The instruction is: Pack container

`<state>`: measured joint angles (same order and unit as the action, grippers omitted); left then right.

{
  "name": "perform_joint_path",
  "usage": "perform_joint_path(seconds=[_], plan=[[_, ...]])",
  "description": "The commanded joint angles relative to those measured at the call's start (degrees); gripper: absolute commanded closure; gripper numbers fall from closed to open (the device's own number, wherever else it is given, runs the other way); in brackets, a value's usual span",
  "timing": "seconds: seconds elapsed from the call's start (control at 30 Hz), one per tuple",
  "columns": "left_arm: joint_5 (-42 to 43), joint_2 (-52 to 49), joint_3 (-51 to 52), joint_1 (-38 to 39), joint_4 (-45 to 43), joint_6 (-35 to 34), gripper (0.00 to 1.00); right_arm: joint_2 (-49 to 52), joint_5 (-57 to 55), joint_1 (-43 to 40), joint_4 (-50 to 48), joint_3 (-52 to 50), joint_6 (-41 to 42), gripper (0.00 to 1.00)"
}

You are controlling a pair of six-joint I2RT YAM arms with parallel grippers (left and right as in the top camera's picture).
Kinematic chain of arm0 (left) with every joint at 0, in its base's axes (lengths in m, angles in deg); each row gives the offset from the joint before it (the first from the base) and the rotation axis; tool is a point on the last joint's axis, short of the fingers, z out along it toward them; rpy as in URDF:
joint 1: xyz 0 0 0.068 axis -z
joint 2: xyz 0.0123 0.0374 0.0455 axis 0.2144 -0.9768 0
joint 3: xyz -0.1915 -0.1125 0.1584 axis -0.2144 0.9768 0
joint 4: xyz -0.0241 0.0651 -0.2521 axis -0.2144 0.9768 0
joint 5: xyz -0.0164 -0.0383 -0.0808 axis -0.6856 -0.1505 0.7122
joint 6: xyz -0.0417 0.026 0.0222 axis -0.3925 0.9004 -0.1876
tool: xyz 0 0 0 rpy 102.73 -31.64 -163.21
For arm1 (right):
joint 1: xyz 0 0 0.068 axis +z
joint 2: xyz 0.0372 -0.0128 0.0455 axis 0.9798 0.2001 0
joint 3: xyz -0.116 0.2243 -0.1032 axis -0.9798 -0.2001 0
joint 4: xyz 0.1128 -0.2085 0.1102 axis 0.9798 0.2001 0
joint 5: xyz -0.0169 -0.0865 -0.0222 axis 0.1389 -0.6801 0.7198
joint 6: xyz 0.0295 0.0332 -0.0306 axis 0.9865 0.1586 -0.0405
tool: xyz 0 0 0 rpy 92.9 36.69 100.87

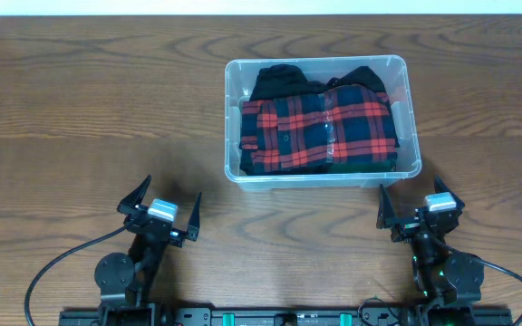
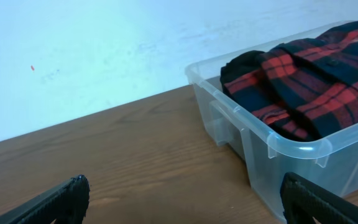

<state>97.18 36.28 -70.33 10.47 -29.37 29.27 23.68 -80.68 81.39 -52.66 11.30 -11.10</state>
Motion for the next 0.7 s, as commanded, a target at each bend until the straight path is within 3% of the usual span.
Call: perform_joint_path(seconds=[0.0, 0.13, 0.2, 0.67], plan=[[-5.0, 0.5, 1.0, 1.6, 2.0, -0.5, 0.02, -0.4, 0.1, 0.5, 0.2, -0.1, -0.5, 0.01], [-19.6, 0.5, 1.0, 3.7, 3.5, -12.0, 0.02, -0.4, 0.1, 0.5, 0.2, -0.1, -0.5, 0.01], [-23.0, 0.5, 1.0, 4.0, 3.8, -15.7, 0.02, -0.4, 0.1, 0.5, 0.2, -0.1, -0.5, 0.01], [-23.0, 0.5, 1.0, 4.0, 3.9, -16.3, 0.02, -0.4, 0.1, 0.5, 0.2, -0.1, -0.5, 0.01]])
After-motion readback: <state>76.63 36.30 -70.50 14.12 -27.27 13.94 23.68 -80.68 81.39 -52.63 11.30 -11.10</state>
